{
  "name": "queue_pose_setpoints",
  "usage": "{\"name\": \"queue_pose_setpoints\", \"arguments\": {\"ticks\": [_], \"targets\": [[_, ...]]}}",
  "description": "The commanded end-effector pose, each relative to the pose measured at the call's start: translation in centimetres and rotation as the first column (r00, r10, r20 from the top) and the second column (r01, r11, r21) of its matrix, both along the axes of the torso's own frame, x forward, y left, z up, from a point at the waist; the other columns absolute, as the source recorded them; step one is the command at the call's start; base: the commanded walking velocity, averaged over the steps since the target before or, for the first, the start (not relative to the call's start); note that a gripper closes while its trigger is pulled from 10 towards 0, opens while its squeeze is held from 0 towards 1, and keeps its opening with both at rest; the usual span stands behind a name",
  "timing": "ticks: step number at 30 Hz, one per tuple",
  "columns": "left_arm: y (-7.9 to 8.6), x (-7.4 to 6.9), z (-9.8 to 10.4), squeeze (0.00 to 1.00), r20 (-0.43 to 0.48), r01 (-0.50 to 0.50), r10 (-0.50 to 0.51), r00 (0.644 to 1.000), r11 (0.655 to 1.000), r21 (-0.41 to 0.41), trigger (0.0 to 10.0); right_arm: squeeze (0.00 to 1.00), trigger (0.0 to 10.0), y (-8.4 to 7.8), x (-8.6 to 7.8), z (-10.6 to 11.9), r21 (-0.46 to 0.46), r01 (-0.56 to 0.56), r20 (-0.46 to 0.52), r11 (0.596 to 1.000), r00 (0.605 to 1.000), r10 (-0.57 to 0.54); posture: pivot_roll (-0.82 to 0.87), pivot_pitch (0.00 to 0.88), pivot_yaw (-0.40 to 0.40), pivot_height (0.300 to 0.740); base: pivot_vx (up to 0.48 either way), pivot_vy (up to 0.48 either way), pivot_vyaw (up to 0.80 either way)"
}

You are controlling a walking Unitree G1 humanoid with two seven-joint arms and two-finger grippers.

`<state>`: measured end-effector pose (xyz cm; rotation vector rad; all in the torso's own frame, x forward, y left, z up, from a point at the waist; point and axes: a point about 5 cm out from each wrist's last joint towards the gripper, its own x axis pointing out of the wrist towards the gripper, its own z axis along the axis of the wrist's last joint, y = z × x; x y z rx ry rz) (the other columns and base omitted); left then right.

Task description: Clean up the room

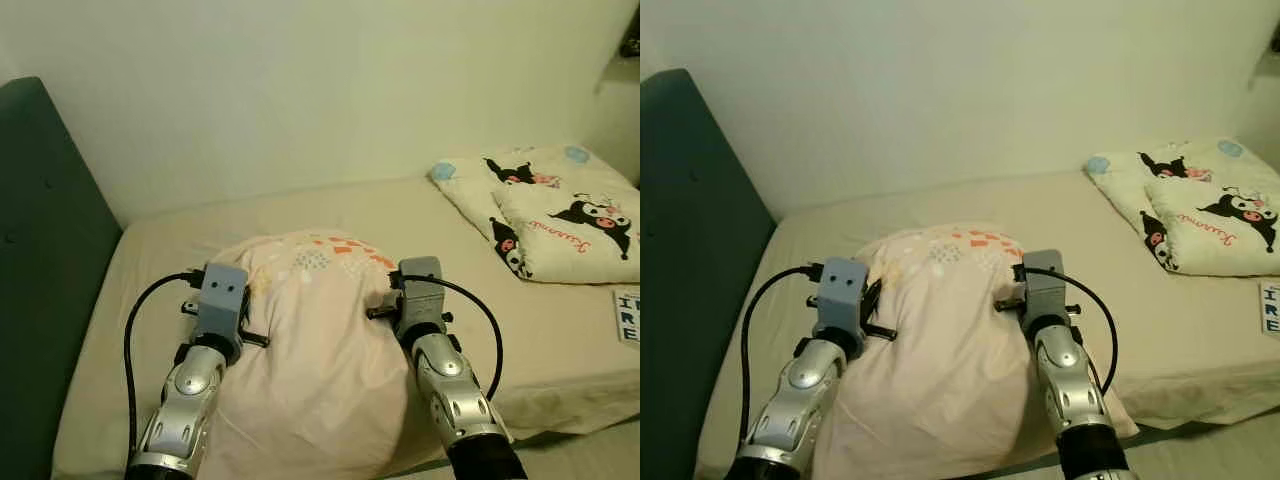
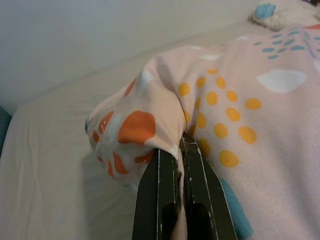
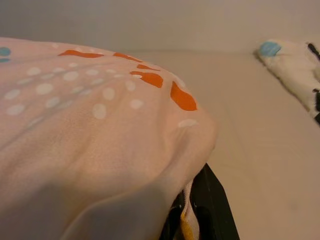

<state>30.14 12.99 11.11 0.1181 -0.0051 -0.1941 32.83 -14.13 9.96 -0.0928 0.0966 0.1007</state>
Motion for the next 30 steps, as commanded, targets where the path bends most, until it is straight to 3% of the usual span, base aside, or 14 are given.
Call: {"name": "queue_pose_setpoints", "arguments": {"ticks": [1,25,30], "targets": [[-0.39,0.15,0.89,0.00,0.044,0.036,-0.036,0.998,0.999,0.008,10.0,0.00,10.0,1.19,0.01,0.31,0.019,-0.040,0.027,0.999,0.999,0.039,-0.06,0.062,0.030,0.739,0.000,0.472,0.00],[-0.59,0.26,0.94,0.00,0.044,0.055,-0.056,0.997,0.998,0.012,10.0,0.00,10.0,1.19,-0.08,0.14,0.024,-0.034,0.025,0.999,0.999,0.033,-0.06,0.057,0.042,0.739,0.000,0.469,0.00],[-0.56,0.25,1.00,0.00,0.043,0.060,-0.062,0.997,0.997,0.041,10.0,0.00,10.0,1.19,-0.13,0.09,0.025,-0.031,0.023,0.999,0.999,0.031,-0.06,0.057,0.042,0.739,0.000,-0.135,0.00]]}}
